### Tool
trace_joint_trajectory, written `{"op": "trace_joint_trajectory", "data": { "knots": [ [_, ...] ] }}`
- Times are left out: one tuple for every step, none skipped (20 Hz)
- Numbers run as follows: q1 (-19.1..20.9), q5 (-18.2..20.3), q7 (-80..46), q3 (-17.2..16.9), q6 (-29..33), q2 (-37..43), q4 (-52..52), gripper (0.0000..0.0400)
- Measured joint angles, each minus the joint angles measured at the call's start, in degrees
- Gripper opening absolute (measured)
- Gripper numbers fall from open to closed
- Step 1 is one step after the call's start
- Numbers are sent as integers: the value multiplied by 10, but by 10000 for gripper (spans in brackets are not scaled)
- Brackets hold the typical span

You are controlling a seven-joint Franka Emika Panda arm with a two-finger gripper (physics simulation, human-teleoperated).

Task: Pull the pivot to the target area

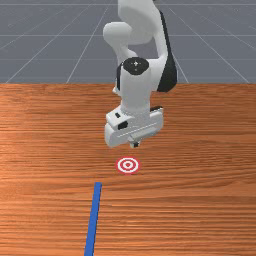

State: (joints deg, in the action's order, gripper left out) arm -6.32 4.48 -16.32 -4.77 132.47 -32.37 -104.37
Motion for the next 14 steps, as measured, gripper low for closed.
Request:
{"op": "trace_joint_trajectory", "data": {
  "knots": [
    [1,-1,10,2,20,1,-5,0],
    [1,0,1,0,-9,-13,23,0],
    [2,0,0,1,-25,-26,46,0],
    [3,0,0,1,-33,-33,60,0],
    [14,18,17,12,-10,-32,53,0],
    [20,26,24,17,-20,-44,75,0],
    [8,3,2,3,-62,-67,121,0],
    [9,4,2,3,-61,-75,133,0],
    [10,4,2,4,-68,-90,159,0],
    [12,4,2,4,-82,-107,189,0],
    [9,0,-2,1,-77,-113,199,0],
    [19,13,10,11,-85,-124,218,0],
    [22,16,12,13,-95,-136,240,0],
    [17,3,11,7,-100,-143,252,0]
  ]
}}
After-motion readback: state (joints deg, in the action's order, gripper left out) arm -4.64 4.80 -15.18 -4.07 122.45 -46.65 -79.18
